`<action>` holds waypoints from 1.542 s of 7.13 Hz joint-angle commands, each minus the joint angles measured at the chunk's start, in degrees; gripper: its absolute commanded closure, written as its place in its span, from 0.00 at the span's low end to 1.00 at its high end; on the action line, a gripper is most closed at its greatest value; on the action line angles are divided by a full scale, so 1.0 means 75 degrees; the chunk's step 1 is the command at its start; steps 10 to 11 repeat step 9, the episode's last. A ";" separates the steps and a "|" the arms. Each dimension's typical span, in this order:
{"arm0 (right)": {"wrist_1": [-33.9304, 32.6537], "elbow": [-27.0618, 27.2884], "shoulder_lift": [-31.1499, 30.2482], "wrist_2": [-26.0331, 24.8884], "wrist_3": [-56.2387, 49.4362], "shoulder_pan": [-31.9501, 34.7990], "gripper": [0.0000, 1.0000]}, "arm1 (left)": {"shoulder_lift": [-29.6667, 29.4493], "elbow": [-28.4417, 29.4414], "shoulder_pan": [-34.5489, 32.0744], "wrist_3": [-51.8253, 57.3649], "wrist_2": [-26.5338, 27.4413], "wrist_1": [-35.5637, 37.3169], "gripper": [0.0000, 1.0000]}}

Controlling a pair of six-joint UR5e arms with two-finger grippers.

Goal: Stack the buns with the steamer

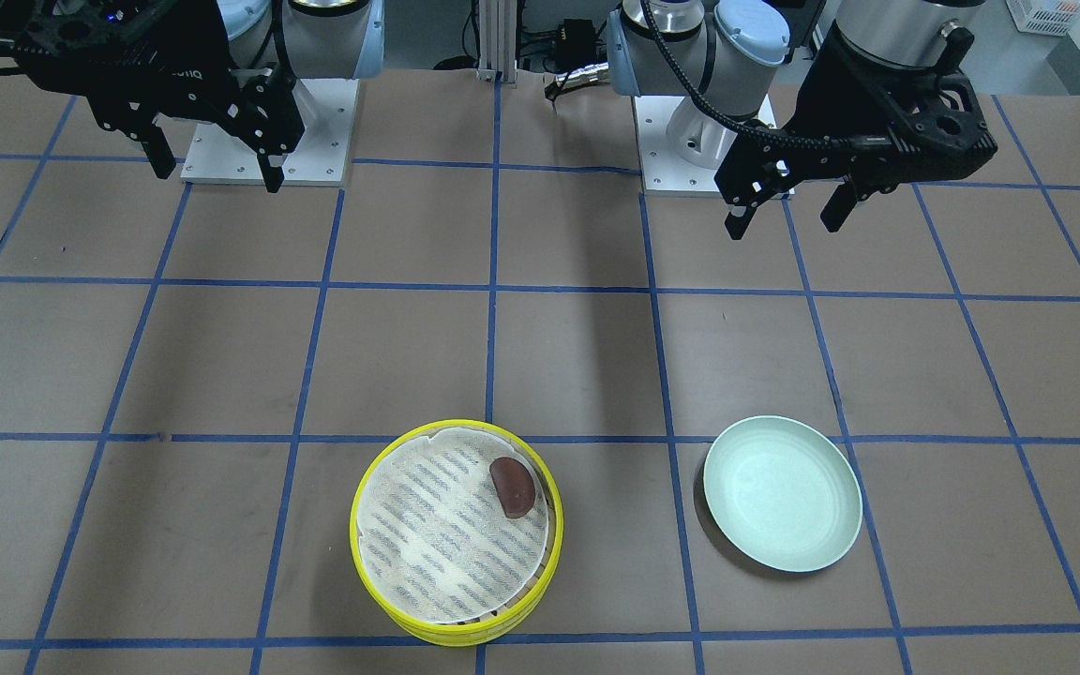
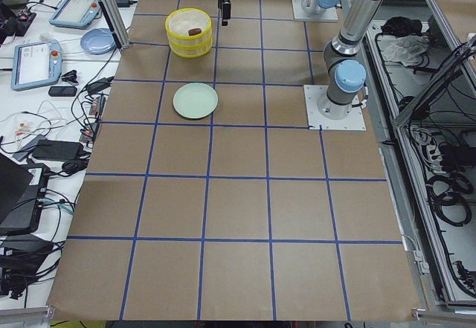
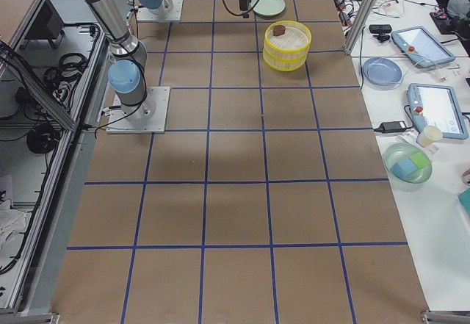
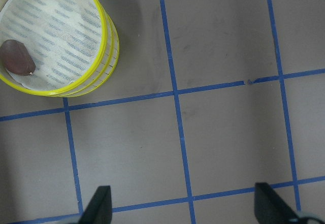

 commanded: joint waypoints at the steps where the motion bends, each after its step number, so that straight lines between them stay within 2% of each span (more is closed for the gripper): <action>1: -0.0040 0.0004 0.0002 0.0011 -0.0008 0.0007 0.00 | -0.0053 -0.0058 0.0111 0.0116 0.0158 0.0170 0.00; 2: -0.0040 0.0004 0.0002 0.0011 -0.0008 0.0007 0.00 | -0.0053 -0.0070 0.0216 0.0441 0.0821 0.0147 0.00; 3: -0.0040 0.0004 0.0002 0.0011 -0.0008 -0.0005 0.00 | -0.0042 -0.0081 0.0287 0.0491 0.0921 0.0100 0.00; 6: 0.0006 0.0004 0.0002 -0.0001 -0.0008 -0.0005 0.00 | -0.0229 -0.0374 0.0276 0.0398 0.0770 0.0717 0.00; 11: 0.0006 0.0004 0.0002 0.0011 -0.0008 0.0007 0.00 | -0.0206 -0.0398 0.0194 0.0456 0.0617 0.0709 0.00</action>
